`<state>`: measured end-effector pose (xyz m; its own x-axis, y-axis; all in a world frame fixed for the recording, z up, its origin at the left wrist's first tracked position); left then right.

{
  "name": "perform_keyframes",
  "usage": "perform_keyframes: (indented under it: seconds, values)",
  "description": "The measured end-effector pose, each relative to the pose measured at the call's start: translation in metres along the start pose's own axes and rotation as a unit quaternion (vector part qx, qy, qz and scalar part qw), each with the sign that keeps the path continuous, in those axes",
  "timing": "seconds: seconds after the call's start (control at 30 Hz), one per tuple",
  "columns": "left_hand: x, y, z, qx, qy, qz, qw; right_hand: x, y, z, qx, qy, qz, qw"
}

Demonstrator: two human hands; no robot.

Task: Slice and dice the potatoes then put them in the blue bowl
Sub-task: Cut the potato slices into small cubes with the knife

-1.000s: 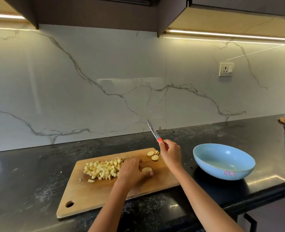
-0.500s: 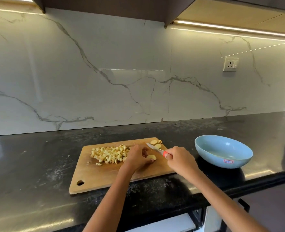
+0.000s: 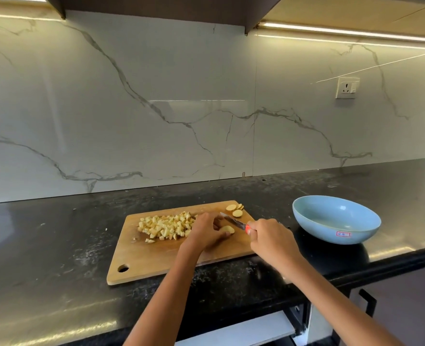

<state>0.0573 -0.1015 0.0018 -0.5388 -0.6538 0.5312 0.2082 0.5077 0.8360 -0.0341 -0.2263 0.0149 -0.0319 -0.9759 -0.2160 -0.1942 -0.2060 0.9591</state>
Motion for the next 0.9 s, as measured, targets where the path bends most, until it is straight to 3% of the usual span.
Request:
perform_keyframes:
  seconds: [0.6,0.9]
  values:
    - [-0.002,-0.001,-0.002,0.007,0.028,0.038,0.999,-0.021,-0.001,0.013,-0.027,0.01,0.086,0.996]
    - [0.003,-0.004,-0.006,-0.026,0.008,-0.066,0.997,-0.018,-0.004,0.014,-0.101,0.046,0.09,0.99]
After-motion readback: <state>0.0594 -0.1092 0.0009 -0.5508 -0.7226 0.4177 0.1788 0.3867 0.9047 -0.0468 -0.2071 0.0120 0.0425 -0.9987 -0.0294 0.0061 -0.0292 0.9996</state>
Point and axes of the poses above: each hand's wrist, its own z-axis away from the middle knuckle, its own y-axis out of the back of the hand, x = y × z, the point moved 5 cm from there along -z, towards the middle knuckle, and after that the axes turned 13 degrees about -x, right-handed, at the moved point
